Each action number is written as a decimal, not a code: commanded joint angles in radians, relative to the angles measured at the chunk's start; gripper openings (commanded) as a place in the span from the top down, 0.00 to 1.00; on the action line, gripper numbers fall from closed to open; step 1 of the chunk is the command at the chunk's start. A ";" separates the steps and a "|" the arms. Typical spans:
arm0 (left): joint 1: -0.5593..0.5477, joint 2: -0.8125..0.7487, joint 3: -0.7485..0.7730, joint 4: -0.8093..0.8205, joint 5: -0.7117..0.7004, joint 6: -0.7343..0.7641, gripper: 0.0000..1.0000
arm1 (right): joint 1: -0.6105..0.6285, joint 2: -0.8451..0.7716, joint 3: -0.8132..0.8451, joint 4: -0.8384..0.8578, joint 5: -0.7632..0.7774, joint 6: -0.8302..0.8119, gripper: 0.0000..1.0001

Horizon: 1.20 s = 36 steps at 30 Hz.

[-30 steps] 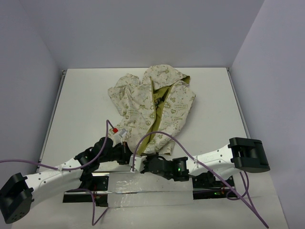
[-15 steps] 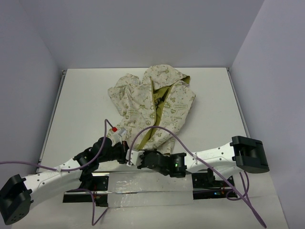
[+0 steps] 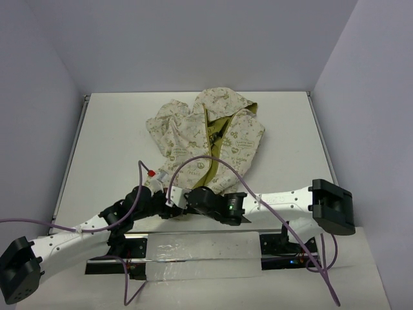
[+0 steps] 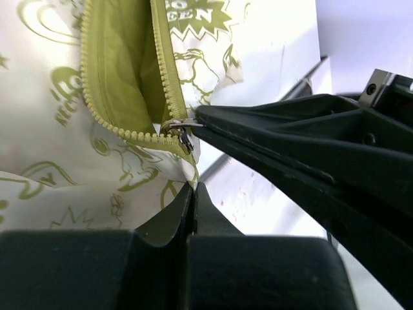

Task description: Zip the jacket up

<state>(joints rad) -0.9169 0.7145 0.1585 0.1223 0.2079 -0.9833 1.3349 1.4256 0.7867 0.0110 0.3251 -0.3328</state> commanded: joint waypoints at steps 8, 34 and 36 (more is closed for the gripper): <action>-0.054 -0.037 0.035 -0.101 0.111 0.001 1.00 | -0.194 0.094 0.155 -0.048 0.152 -0.027 1.00; -0.101 0.001 0.115 -0.160 0.111 0.005 1.00 | -0.710 0.220 0.385 -0.001 0.008 -0.082 1.00; -0.118 0.002 0.112 -0.158 0.100 -0.013 1.00 | -0.756 0.251 0.430 -0.005 -0.008 -0.087 1.00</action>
<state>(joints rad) -0.9985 0.7108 0.2386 -0.0055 0.2650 -0.9772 0.6600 1.6266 1.1119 -0.0504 0.3107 -0.3832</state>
